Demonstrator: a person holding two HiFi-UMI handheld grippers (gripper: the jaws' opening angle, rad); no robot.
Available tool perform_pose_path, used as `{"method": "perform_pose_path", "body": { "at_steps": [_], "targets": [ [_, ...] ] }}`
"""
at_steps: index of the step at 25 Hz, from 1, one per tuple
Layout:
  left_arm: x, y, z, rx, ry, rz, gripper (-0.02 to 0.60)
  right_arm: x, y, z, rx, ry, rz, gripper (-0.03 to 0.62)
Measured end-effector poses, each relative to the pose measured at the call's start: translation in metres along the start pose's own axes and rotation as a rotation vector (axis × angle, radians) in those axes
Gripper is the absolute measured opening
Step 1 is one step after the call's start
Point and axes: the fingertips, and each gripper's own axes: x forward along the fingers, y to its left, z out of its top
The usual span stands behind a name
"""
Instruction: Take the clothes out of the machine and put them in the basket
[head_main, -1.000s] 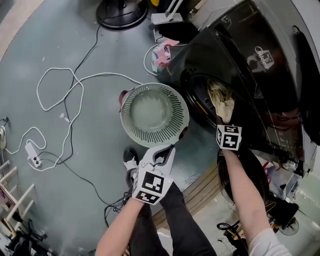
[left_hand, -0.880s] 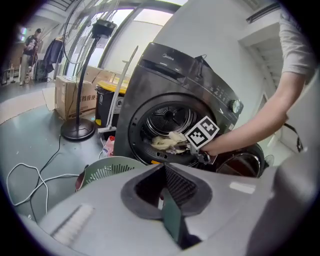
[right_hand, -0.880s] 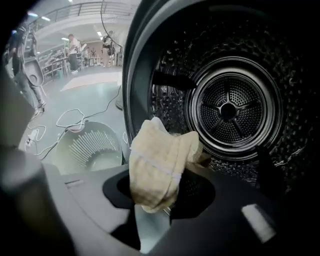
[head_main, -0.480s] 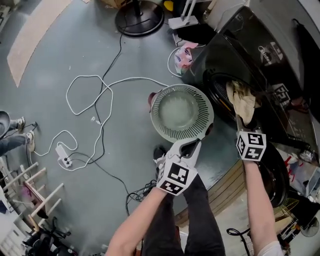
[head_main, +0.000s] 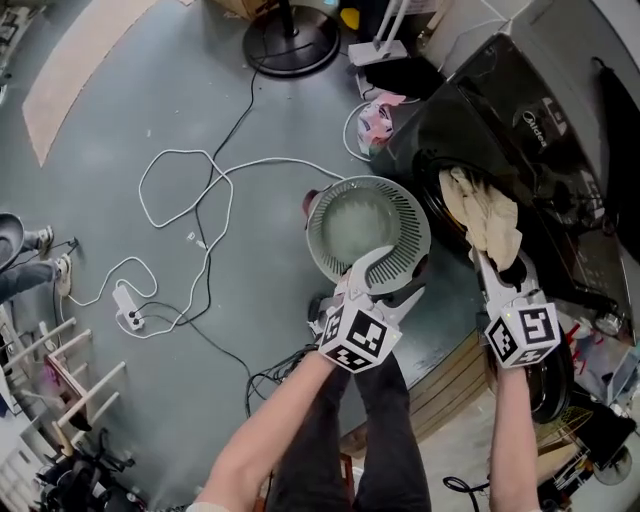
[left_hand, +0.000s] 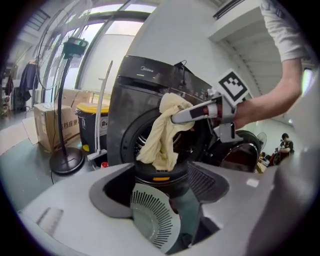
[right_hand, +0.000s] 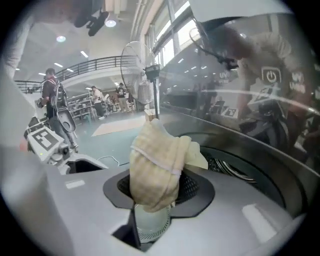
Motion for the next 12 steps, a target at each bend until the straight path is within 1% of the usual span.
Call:
{"method": "perform_pose_path", "body": {
  "at_steps": [3, 5, 6, 9, 12],
  "targets": [
    [0.011, -0.002, 0.014, 0.047, -0.018, -0.048, 0.396, -0.01, 0.026, 0.02, -0.006, -0.018, 0.06, 0.133],
    [0.018, -0.004, 0.019, 0.094, -0.007, -0.073, 0.428, -0.017, 0.042, 0.03, 0.006, -0.032, 0.105, 0.133],
    [0.021, -0.004, 0.021, 0.124, 0.0, -0.074, 0.442, -0.02, 0.051, 0.035, 0.008, -0.039, 0.13, 0.133],
    [0.022, 0.005, 0.029, 0.207, 0.001, -0.033, 0.466, -0.027, 0.081, 0.053, -0.017, -0.057, 0.214, 0.133],
    [0.016, 0.015, 0.035, 0.252, -0.005, 0.018, 0.482, -0.032, 0.113, 0.069, -0.087, -0.067, 0.297, 0.133]
  ]
}}
